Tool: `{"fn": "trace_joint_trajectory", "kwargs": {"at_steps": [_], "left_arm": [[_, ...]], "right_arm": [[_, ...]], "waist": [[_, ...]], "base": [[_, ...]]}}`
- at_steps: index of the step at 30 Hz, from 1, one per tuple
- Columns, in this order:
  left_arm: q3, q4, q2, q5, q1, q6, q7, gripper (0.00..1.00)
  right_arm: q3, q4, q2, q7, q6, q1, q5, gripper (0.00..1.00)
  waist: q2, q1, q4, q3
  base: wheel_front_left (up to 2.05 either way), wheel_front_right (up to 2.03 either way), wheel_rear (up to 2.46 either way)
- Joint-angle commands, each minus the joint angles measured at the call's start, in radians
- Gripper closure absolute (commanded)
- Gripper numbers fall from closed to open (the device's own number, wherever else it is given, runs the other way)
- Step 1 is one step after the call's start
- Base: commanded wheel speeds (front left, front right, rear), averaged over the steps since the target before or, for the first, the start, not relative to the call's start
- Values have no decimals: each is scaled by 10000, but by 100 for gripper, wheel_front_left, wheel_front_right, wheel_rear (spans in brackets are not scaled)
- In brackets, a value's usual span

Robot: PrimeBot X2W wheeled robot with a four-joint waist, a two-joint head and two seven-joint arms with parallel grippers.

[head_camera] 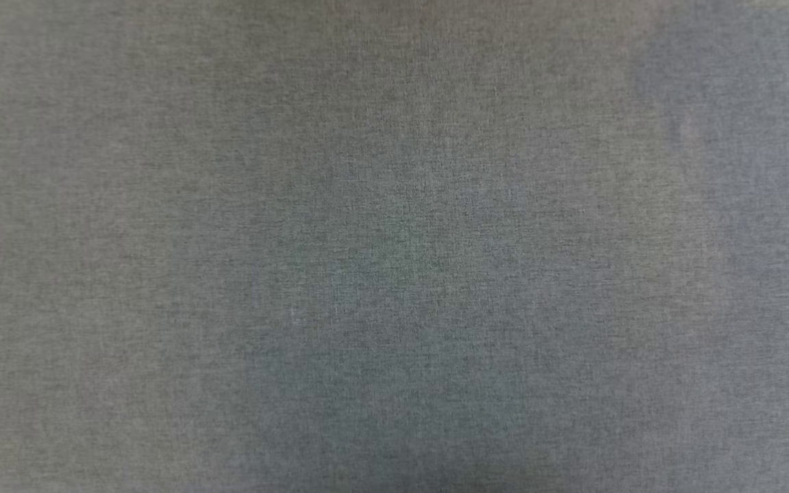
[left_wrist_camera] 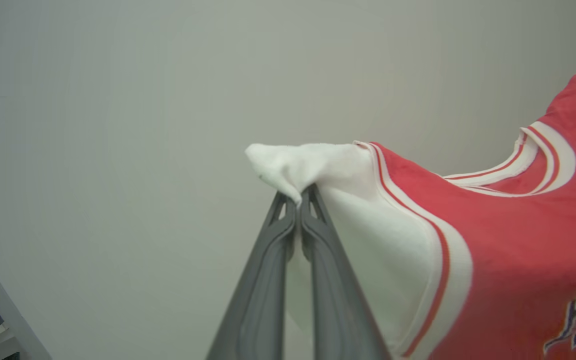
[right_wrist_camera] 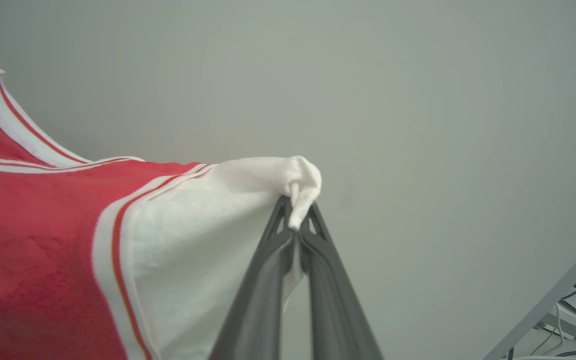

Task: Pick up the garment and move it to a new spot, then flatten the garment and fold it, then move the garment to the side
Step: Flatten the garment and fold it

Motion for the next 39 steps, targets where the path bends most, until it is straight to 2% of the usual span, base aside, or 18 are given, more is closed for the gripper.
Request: {"fn": "trace_joint_trajectory", "kwargs": {"at_steps": [1, 8, 14, 19, 28, 35, 39], "left_arm": [[60, 285, -96, 92, -247, -102, -170, 100], [-214, 1183, -194, 141, 386, -475, -845, 100], [-386, 1198, 54, 87, 1928, -455, -1262, 100], [-292, 439, 362, -179, 3986, -88, -1398, 100], [523, -1982, 997, -487, 8624, 1149, -1419, 100], [1085, -3375, 1159, -556, 12115, 1870, -1421, 100], [1384, -3831, 1193, -486, 13828, 2189, -1421, 100]], "right_arm": [[110, 349, 131, -209, -6, -311, -50, 100], [618, 1703, 790, -1260, -6, -171, 343, 100], [1314, 2238, 1202, -2205, -6, 1039, 991, 100], [2041, 2126, 1226, -2833, -6, 2567, 1678, 100], [3192, 1195, 716, -3435, -6, 5989, 2702, 100], [3318, 230, 206, -3541, -6, 8847, 3117, 100], [3024, -195, -40, -3556, -6, 10535, 3254, 100]], "waist": [[0, -1, -125, 472], [0, -1, -136, 576], [0, -1, -208, 227], [0, -1, -176, -370], [0, -1, -53, -1735], [0, -1, -60, -2785], [0, -1, -74, -3312]], "base": [[0, 0, 0], [0, 0, 0], [0, 0, 0], [0, 0, 0], [0, 0, 0], [0, 0, 0], [0, 0, 0]]}}
